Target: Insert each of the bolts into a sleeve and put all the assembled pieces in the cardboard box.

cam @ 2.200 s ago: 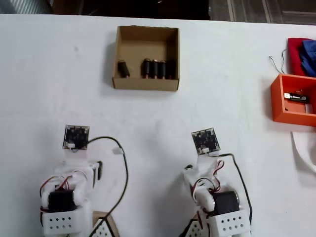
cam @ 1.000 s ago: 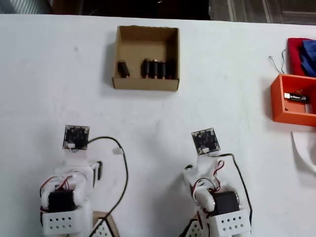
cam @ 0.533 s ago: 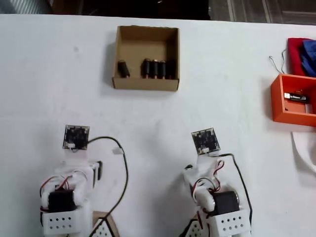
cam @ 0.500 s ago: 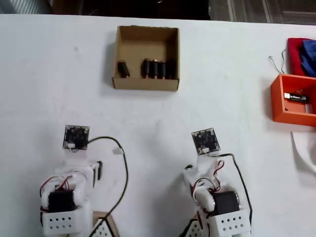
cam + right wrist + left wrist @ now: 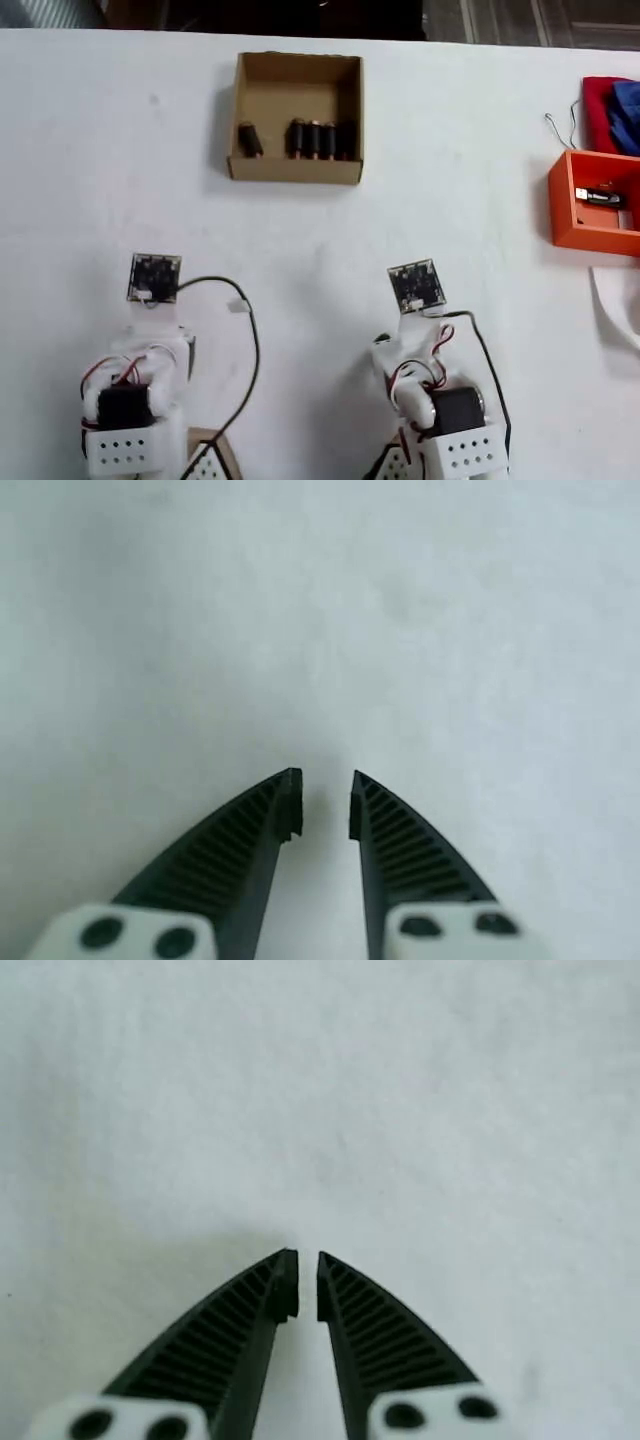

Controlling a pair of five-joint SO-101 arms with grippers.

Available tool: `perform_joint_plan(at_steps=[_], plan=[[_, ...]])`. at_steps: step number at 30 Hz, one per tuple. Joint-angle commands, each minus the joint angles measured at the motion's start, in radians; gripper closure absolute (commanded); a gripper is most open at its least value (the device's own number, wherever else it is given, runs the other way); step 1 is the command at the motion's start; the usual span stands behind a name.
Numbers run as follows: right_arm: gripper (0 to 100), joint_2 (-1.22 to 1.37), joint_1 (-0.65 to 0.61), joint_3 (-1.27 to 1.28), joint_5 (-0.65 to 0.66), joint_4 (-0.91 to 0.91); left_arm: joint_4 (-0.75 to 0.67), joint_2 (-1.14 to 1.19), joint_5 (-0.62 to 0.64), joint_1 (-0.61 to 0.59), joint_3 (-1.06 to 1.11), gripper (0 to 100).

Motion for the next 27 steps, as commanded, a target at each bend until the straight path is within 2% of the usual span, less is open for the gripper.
perform_joint_plan(at_steps=[1, 27], plan=[[92.5, 0.005, -0.001, 0.006, -0.006, -0.01, -0.008, -0.025, 0.003, 0.008, 0.019, 96], [92.5, 0.005, -0.001, 0.006, -0.006, -0.01, -0.008, -0.025, 0.003, 0.009, 0.019, 97]])
